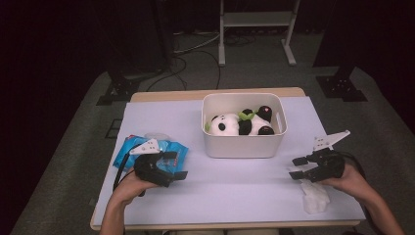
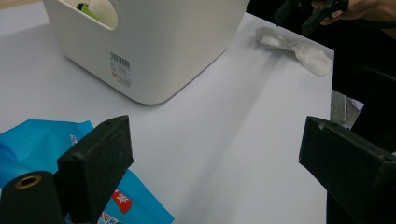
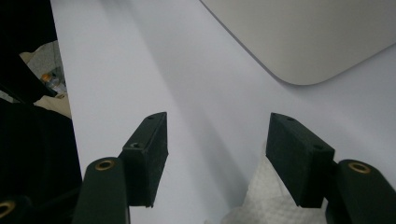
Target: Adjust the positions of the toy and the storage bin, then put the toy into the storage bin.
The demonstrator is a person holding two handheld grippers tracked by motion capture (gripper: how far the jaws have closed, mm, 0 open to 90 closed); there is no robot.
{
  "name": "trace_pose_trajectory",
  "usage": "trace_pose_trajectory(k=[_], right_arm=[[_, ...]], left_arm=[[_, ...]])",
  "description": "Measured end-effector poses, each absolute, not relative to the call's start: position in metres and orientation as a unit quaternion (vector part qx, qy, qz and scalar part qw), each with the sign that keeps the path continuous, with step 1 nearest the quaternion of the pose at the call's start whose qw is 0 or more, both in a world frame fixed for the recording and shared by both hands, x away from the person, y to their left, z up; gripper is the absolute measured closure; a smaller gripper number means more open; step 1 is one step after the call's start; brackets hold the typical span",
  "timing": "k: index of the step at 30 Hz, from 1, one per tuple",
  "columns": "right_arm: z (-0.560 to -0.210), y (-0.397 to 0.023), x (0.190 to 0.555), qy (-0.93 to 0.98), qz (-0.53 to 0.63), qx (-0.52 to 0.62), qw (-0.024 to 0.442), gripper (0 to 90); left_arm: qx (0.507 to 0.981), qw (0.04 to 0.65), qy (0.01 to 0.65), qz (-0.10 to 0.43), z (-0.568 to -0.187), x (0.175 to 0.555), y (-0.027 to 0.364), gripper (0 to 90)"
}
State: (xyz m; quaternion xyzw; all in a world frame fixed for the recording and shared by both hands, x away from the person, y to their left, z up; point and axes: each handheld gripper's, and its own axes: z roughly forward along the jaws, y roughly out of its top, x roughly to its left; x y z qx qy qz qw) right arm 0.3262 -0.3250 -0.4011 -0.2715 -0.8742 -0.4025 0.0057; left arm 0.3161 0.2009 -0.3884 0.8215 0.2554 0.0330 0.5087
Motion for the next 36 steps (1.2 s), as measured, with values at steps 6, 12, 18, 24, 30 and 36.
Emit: trace_pose_trajectory(k=[6, 12, 18, 24, 30, 36], right_arm=[[-0.400, -0.324, 0.325, -0.875, -0.403, -0.267, 0.003, 36.9], [-0.397, -0.334, 0.319, -0.874, -0.401, -0.274, -0.002, 36.9], [-0.393, -0.338, 0.314, -0.872, -0.399, -0.283, -0.014, 36.9], [-0.394, -0.342, 0.311, -0.867, -0.400, -0.295, -0.026, 36.9], [-0.390, -0.355, 0.321, -0.857, -0.407, -0.315, -0.033, 36.9], [-0.389, -0.366, 0.332, -0.850, -0.406, -0.334, -0.037, 36.8]], left_arm=[[0.823, 0.506, 0.254, 0.032, -0.388, 0.315, 0.196, 9.0], [0.826, 0.505, 0.249, 0.033, -0.387, 0.315, 0.193, 9.0], [0.822, 0.510, 0.251, 0.032, -0.386, 0.314, 0.195, 9.0], [0.824, 0.511, 0.244, 0.035, -0.383, 0.311, 0.193, 9.0], [0.826, 0.509, 0.238, 0.035, -0.381, 0.308, 0.189, 9.0], [0.826, 0.508, 0.242, 0.032, -0.383, 0.309, 0.188, 9.0]])
